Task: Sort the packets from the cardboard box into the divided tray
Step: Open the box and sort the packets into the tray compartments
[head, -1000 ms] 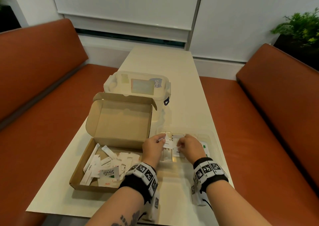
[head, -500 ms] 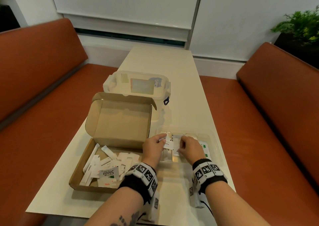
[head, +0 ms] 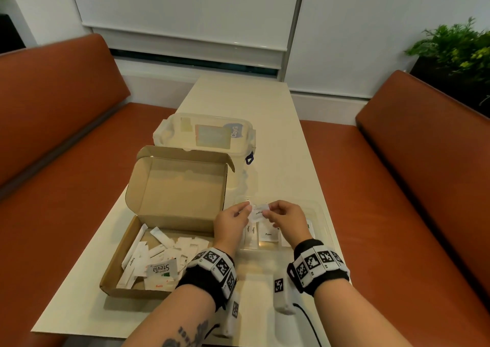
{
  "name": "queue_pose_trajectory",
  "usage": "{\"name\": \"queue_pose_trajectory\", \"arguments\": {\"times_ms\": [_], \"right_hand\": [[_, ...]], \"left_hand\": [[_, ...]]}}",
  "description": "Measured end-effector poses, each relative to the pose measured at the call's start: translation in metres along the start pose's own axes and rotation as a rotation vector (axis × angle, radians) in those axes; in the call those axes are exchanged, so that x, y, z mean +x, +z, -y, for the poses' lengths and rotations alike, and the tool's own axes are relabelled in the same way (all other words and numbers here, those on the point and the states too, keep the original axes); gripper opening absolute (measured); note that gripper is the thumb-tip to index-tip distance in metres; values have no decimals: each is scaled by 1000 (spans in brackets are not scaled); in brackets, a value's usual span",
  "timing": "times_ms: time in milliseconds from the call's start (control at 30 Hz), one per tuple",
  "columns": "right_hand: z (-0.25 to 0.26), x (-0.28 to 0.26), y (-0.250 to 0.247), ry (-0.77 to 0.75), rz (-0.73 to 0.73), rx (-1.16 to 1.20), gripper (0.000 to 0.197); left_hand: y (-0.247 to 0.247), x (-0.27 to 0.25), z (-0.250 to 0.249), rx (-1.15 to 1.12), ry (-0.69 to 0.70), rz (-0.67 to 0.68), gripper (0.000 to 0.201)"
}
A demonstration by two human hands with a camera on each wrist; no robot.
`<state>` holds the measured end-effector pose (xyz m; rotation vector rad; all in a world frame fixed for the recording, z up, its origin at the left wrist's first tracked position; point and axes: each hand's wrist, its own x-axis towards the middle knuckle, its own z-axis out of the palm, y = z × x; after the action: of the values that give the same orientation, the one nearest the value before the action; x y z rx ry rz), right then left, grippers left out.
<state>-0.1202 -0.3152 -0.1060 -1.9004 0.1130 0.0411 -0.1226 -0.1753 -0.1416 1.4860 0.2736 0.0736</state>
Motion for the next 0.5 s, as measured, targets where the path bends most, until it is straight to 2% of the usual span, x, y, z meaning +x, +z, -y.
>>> {"name": "queue_pose_trajectory", "arguments": {"times_ms": [167, 267, 333, 500], "right_hand": [[13, 5, -16, -78, 186, -306, 9], [18, 6, -13, -107, 201, -366, 9], [17, 6, -10, -111, 178, -339, 11], [2, 1, -6, -9, 80, -153, 21]], "left_hand": [[-4, 1, -7, 303, 150, 27, 24], [-1, -1, -10, 407, 198, 94, 11], [0, -2, -10, 398, 203, 97, 6], [0, -4, -6, 162, 115, 34, 10]]}}
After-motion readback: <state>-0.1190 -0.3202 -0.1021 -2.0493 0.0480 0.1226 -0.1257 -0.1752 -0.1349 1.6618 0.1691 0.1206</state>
